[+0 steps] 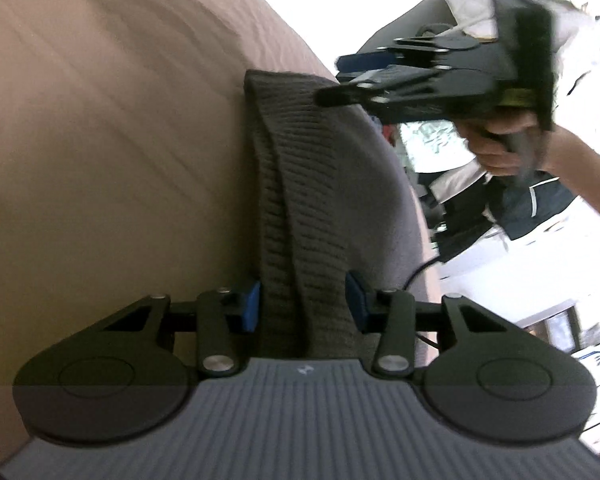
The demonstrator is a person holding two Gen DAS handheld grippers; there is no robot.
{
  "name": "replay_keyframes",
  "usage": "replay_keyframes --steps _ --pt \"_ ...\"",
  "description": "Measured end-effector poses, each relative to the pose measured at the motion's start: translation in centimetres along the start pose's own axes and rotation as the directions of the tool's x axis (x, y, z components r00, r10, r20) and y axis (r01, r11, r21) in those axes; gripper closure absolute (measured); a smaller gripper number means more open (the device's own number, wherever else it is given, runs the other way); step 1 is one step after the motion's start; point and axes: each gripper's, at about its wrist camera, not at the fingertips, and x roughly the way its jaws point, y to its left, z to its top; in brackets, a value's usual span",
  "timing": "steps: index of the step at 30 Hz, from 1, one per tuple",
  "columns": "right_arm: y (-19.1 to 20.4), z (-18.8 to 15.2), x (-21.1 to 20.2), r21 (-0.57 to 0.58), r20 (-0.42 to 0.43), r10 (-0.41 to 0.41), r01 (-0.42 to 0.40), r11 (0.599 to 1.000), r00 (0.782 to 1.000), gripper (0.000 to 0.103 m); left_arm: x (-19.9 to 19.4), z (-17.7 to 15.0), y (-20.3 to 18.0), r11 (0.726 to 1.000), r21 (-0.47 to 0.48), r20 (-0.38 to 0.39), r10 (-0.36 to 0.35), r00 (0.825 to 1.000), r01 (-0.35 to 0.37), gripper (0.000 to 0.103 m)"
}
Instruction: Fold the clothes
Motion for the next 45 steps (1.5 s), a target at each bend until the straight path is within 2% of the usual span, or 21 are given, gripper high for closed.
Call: replay_keyframes --steps 2,4,6,9,11,15,17,19,22,24,26,28,30,32,33,34,36,39,42,43,45 --pt "-1.0 0.7 2.4 0.035 -0.033 0.002 -0.001 0.999 0.999 0.036 0.2 0.1 0.8 1.000 -0.012 -0.010 -0.011 1.000 0.011 0.061" --pt "-1.5 0.5 4.0 0.072 -0.054 0.030 -0.026 0.997 0.998 0.042 0.2 0.3 1.4 0.999 -0.036 -0.014 -0.012 1.000 0.012 0.061" --pt "-0.5 0.1 3.7 0.037 -0.021 0.019 -0.019 0.999 1.000 0.086 0.1 0.2 1.1 1.000 -0.008 -0.011 -0.012 1.000 0.012 0.061" --pt "0.6 -1.4 1.5 0.048 0.082 -0.075 0.071 0.996 0.994 0.092 0.3 -0.1 0.2 0.995 0.092 -0.016 0.026 1.000 -0.024 0.057" --pt "0.6 -2.4 0.1 0.089 0.125 -0.151 0.140 0.986 0.981 0.092 0.6 -0.3 -0.7 0.983 0.167 -0.011 0.078 0.997 -0.075 0.057" --pt "-1.6 -3.9 -1.7 0.228 0.120 -0.275 0.243 0.943 0.954 0.092 0.8 -0.3 -1.8 0.971 0.219 0.001 0.097 0.995 -0.094 0.057" --pt "-2.8 -4.5 -1.7 0.317 0.106 -0.294 0.248 0.916 0.950 0.091 1.3 -0.4 -1.4 0.965 0.221 -0.015 0.149 0.989 -0.142 0.054" --pt "-3.9 -5.3 -1.5 0.429 0.109 -0.276 0.205 0.879 0.955 0.086 1.2 -0.4 -0.8 0.976 0.169 -0.031 0.141 0.989 -0.134 0.054" --pt "-6.3 -7.7 -1.9 0.656 0.146 -0.230 0.080 0.751 0.962 0.076 0.6 -0.7 -0.8 0.978 0.156 -0.030 0.143 0.989 -0.137 0.053" --pt "-7.9 -11.4 -2.8 0.805 0.255 -0.141 -0.130 0.579 0.957 0.062 0.2 -1.0 -1.2 0.971 0.181 -0.022 0.164 0.986 -0.157 0.052" --pt "-7.5 -14.6 -3.8 0.855 0.326 -0.131 -0.233 0.462 0.936 0.062 0.3 -1.1 -1.4 0.966 0.196 -0.021 0.175 0.984 -0.167 0.052" --pt "-5.2 -16.5 -5.1 0.851 0.359 -0.158 -0.253 0.461 0.920 0.061 0.7 -1.1 -1.5 0.965 0.198 -0.029 0.182 0.983 -0.173 0.052" --pt "-2.0 -16.8 -5.3 0.818 0.351 -0.171 -0.212 0.535 0.921 0.059 0.7 -0.9 -1.2 0.969 0.180 -0.046 0.182 0.982 -0.171 0.052" --pt "0.9 -16.7 -4.6 0.758 0.301 -0.209 -0.101 0.644 0.930 0.051 1.2 -0.8 -0.6 0.980 0.130 -0.117 0.169 0.979 -0.153 0.052" --pt "1.5 -17.3 -3.5 0.751 0.253 -0.240 -0.033 0.659 0.937 0.054 1.4 -0.8 -0.4 0.984 0.104 -0.152 0.160 0.975 -0.146 0.052" --pt "1.4 -18.5 -2.0 0.768 0.200 -0.257 0.012 0.641 0.945 0.054 1.6 -0.7 -0.1 0.987 0.079 -0.186 0.152 0.971 -0.139 0.052" --pt "0.3 -21.2 0.4 0.830 0.125 -0.277 0.052 0.555 0.953 0.060 1.7 -0.7 0.1 0.989 0.058 -0.212 0.146 0.966 -0.137 0.052" --pt "-1.1 -24.0 1.4 0.883 0.032 -0.352 0.138 0.448 0.935 0.059 1.9 -0.9 -0.7 0.980 0.104 -0.206 0.187 0.961 -0.168 0.052" --pt "-1.2 -25.8 -0.5 0.939 0.029 -0.394 0.110 0.327 0.919 0.058 1.1 -1.1 -2.1 0.962 0.189 -0.178 0.230 0.957 -0.196 0.052" --pt "-0.9 -25.9 -1.4 0.947 0.044 -0.410 0.093 0.309 0.911 0.057 0.5 -1.0 -2.7 0.954 0.225 -0.156 0.238 0.959 -0.200 0.052" --pt "0.9 -25.0 -3.4 0.939 0.117 -0.428 0.040 0.342 0.896 0.054 -0.6 -0.7 -4.0 0.939 0.281 -0.102 0.235 0.967 -0.199 0.054"
